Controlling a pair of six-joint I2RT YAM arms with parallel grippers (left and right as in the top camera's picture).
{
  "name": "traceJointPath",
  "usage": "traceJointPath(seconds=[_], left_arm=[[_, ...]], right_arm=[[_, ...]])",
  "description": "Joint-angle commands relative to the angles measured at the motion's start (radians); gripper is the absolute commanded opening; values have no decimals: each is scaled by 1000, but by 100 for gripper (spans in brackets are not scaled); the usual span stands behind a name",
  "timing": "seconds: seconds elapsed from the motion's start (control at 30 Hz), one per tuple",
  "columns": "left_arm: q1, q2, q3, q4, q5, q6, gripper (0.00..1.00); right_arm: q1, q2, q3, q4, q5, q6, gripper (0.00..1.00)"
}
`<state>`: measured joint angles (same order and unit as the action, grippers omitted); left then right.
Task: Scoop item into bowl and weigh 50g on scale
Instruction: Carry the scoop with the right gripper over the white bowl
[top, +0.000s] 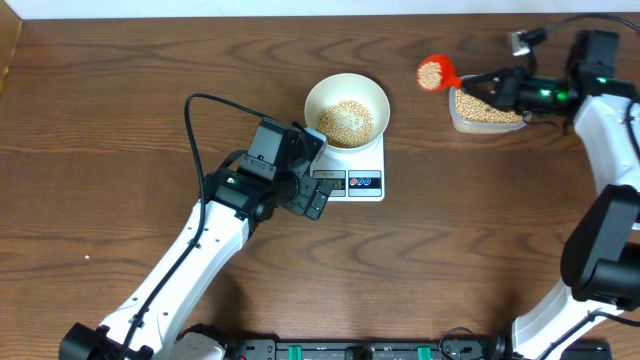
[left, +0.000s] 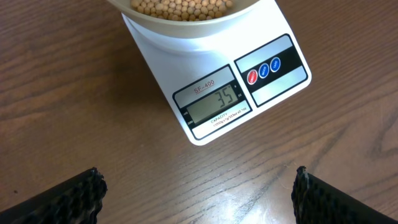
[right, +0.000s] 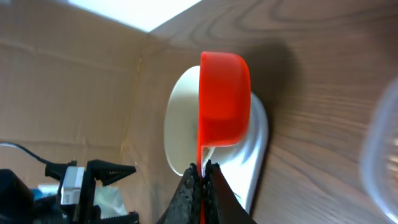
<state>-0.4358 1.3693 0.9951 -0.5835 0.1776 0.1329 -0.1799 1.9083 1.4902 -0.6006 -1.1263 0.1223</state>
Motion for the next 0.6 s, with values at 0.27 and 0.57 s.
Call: traceJointPath(seconds=[0.27, 0.57], left_arm=[[-2, 4, 10, -3, -6, 16, 98], [-2, 4, 10, -3, -6, 16, 98]], right_arm=[[241, -8, 2, 122, 92, 29, 1], [334, -8, 2, 130, 224, -128, 1]])
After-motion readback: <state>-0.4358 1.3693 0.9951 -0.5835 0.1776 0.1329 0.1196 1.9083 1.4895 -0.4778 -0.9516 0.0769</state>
